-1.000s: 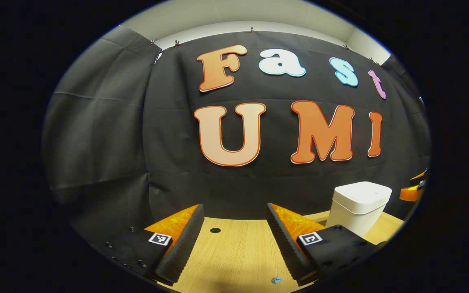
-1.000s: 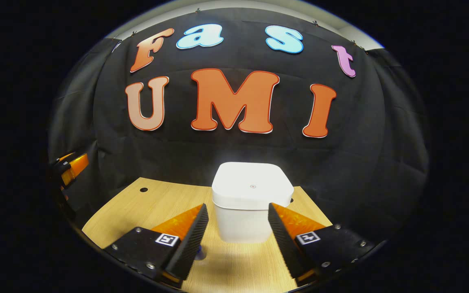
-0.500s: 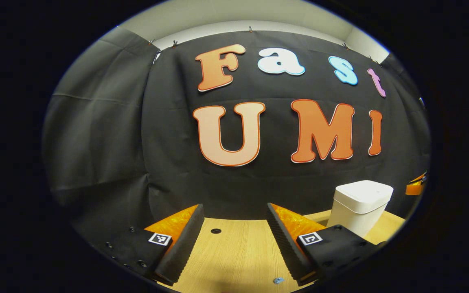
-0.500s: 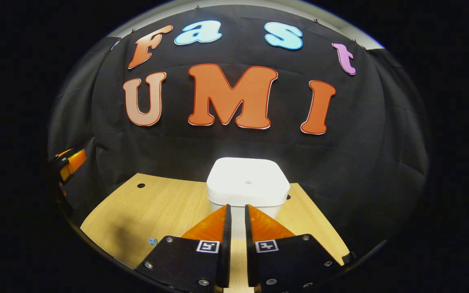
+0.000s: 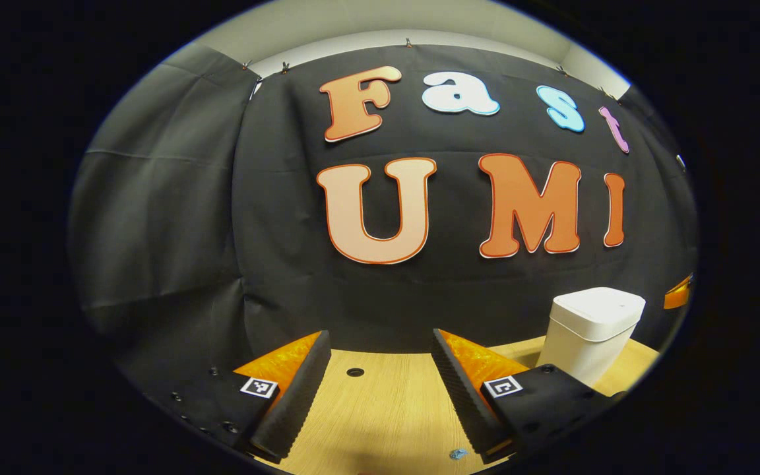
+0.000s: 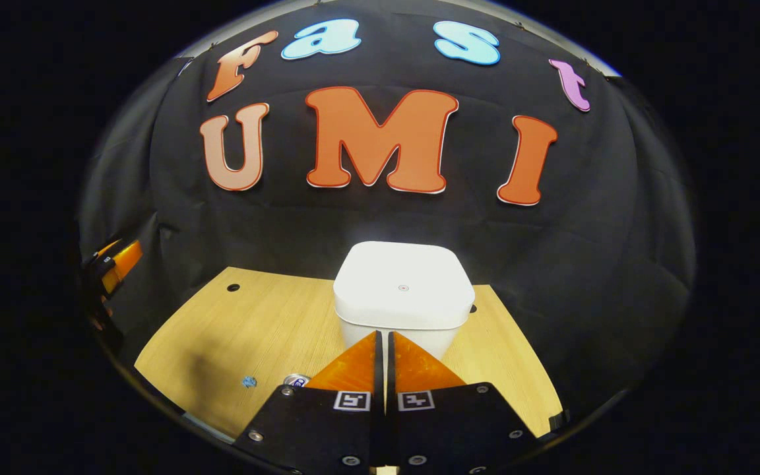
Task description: Press the lid of the desktop garbage bin to open it, pick up the crumpled paper on the desktop and throw it into the bin, then pick up the pop can on the desktop and drop it into the bin, and finally close the garbage bin lid.
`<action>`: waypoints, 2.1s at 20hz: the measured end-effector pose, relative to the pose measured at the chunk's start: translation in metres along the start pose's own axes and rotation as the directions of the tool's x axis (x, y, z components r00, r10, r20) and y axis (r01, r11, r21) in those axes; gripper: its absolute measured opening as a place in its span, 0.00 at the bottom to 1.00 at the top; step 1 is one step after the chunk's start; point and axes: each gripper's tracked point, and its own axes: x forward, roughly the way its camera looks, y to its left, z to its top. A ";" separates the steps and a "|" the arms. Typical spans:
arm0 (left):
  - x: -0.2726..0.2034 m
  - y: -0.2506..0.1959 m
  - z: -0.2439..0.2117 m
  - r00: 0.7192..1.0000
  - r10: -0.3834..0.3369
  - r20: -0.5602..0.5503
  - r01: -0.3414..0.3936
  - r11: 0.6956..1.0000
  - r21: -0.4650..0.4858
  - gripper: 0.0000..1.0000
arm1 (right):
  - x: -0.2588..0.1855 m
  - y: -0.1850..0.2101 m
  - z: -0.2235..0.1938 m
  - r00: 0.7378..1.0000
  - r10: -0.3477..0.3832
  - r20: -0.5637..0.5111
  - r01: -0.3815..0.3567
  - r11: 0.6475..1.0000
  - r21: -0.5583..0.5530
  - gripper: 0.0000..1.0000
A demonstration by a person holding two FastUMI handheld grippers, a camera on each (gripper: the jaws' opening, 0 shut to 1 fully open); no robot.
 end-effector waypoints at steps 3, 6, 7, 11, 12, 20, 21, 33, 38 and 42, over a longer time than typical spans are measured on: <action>0.004 0.002 -0.005 1.000 0.004 -0.012 -0.004 1.000 -0.005 0.98 | 0.006 -0.006 0.009 0.999 0.031 -0.041 -0.029 0.999 0.030 0.01; 0.005 0.004 -0.009 1.000 0.004 -0.016 -0.004 1.000 0.001 0.98 | 0.010 -0.012 0.016 0.992 0.071 -0.101 -0.065 0.996 0.058 0.01; 0.006 0.005 -0.010 1.000 0.005 -0.018 -0.005 1.000 0.005 0.98 | 0.017 -0.014 0.020 0.991 0.074 -0.116 -0.068 0.996 0.051 0.01; 0.010 0.006 -0.012 1.000 0.008 -0.025 -0.007 1.000 0.017 0.98 | 0.042 -0.018 0.041 0.978 0.097 -0.185 -0.095 0.995 0.019 0.01; 0.011 0.007 -0.014 1.000 0.010 -0.030 -0.010 1.000 0.017 0.98 | 0.048 -0.019 0.047 0.975 0.099 -0.200 -0.099 0.995 0.009 0.01; 0.015 0.008 -0.025 0.999 0.012 -0.049 -0.010 0.999 0.032 0.98 | 0.099 -0.023 0.076 0.946 0.101 -0.309 -0.113 0.993 -0.022 0.01; 0.015 0.009 -0.025 0.999 0.014 -0.052 -0.013 0.999 0.031 0.98 | 0.104 -0.025 0.075 0.940 0.097 -0.326 -0.110 0.994 -0.020 0.01; 0.019 0.026 -0.044 0.994 0.050 -0.094 -0.046 0.998 0.036 0.98 | 0.136 -0.022 0.028 0.847 0.075 -0.526 -0.115 0.992 -0.044 0.01; 0.021 0.032 -0.054 0.993 0.051 -0.104 -0.047 0.998 0.034 0.97 | 0.136 -0.022 0.021 0.825 0.062 -0.561 -0.108 0.993 -0.049 0.01; 0.025 0.030 -0.057 0.993 0.051 -0.110 -0.047 0.998 0.033 0.98 | 0.136 -0.019 0.018 0.810 0.073 -0.582 -0.130 0.990 -0.058 0.01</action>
